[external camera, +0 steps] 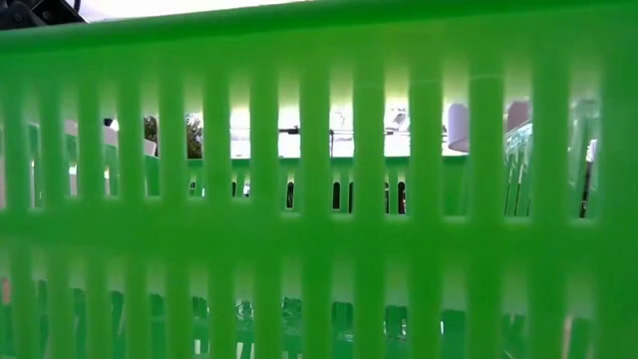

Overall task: Stack baskets by color
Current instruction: Stack the middle black bin on top of the top black bin

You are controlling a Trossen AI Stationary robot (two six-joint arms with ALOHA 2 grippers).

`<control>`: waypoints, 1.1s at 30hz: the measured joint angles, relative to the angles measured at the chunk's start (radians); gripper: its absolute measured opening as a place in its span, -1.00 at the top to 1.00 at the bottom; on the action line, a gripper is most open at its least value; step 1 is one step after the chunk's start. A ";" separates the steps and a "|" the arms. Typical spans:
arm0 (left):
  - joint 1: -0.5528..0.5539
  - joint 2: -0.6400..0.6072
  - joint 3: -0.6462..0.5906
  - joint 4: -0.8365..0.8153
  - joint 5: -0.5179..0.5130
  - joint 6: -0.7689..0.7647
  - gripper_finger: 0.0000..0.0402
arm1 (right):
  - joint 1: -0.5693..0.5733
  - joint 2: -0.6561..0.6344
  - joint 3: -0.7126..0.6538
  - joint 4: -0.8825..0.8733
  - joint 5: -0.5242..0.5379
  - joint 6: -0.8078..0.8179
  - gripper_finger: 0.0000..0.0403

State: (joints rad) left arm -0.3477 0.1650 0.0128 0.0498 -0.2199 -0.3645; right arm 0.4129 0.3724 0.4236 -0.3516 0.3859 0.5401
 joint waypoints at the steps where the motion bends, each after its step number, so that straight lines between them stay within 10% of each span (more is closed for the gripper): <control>1: 0.000 0.000 0.000 0.000 0.000 0.000 0.55 | 0.000 0.033 0.026 -0.043 -0.001 0.038 0.47; 16: 0.000 0.000 0.000 0.000 0.000 0.000 0.55 | 0.000 0.504 0.392 -0.502 -0.139 0.343 0.47; 33: 0.000 0.000 0.000 0.000 -0.002 0.038 0.55 | 0.000 0.896 0.411 -0.591 -0.291 0.472 0.47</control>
State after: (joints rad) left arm -0.3477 0.1650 0.0128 0.0494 -0.2218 -0.3264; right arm 0.4131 1.2682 0.8349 -0.9428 0.0950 1.0119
